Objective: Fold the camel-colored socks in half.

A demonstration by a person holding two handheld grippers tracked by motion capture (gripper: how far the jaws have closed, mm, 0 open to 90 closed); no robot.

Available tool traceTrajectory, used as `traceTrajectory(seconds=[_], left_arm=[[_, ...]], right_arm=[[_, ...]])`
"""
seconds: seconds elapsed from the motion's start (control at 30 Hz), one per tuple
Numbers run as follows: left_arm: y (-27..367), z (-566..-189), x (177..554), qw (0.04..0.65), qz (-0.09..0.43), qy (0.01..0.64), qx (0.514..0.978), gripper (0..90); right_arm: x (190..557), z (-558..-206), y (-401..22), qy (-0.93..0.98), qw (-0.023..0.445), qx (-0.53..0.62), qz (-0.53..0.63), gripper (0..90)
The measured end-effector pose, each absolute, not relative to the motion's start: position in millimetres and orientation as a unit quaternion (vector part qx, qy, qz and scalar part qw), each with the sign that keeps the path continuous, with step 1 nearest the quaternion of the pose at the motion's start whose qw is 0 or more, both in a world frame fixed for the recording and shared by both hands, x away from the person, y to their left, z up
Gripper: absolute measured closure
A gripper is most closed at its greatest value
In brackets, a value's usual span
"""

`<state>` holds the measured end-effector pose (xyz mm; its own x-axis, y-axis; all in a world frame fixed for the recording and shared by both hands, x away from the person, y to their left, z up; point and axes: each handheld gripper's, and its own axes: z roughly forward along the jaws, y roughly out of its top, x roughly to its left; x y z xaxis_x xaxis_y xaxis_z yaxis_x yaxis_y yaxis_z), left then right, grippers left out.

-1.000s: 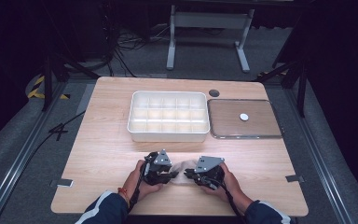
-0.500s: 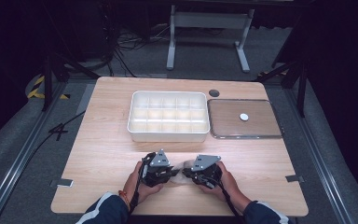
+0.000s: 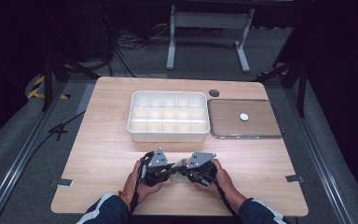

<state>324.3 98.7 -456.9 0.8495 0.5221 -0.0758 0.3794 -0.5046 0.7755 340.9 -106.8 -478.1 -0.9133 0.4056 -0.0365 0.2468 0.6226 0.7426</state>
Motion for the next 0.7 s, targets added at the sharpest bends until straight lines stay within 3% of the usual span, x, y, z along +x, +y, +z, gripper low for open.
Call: traceTrajectory(seconds=[0.07, 0.37, 0.7], left_arm=[[98.9, -456.5, 323.1, 0.41, 0.1, 0.255, 0.87, 83.9], [106.0, -452.9, 323.6, 0.416, 0.105, 0.26, 0.865, 84.0], [94.1, -449.3, 320.5, 0.425, 0.117, 0.252, 0.861, 82.4]], right_arm=[[340.5, -477.0, -108.2, 0.897, 0.103, 0.177, 0.392, 79.7], [343.0, -466.0, -136.8, 0.892, 0.121, 0.199, 0.386, 82.2], [341.9, -476.7, -120.8, 0.897, 0.123, 0.185, 0.382, 86.1]])
